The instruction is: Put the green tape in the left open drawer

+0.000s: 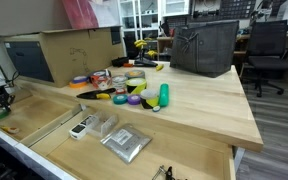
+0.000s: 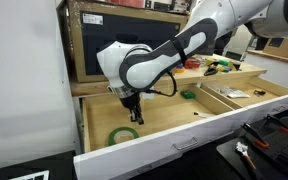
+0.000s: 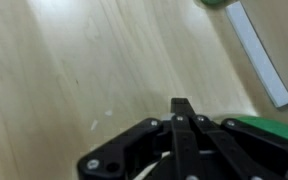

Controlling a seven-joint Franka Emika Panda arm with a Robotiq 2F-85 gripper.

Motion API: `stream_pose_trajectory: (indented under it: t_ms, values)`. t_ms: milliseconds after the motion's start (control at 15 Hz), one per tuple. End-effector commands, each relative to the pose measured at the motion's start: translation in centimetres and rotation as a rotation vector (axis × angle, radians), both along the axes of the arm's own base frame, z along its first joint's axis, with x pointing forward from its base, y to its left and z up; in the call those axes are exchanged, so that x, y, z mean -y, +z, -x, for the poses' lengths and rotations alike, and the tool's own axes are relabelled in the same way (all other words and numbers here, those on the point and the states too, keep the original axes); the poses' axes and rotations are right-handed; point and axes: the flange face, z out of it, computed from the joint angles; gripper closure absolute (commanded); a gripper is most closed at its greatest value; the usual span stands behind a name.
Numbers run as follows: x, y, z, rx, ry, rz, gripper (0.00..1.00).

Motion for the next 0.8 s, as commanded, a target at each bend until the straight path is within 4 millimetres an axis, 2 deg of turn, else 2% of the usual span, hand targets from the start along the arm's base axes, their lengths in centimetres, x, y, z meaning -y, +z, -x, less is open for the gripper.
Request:
stream_pose_trajectory:
  t_ms: [0, 333, 467, 733]
  values:
    - [0.0, -0.2, 0.0, 0.007, 0.023, -0.009, 1.0]
    - [-0.6, -1.2, 0.2, -0.008, 0.026, -0.01, 1.0]
    - [-1.4, -1.3, 0.8, -0.019, 0.031, -0.018, 1.0]
    - [-4.2, -0.9, 3.3, -0.032, 0.057, -0.053, 1.0]
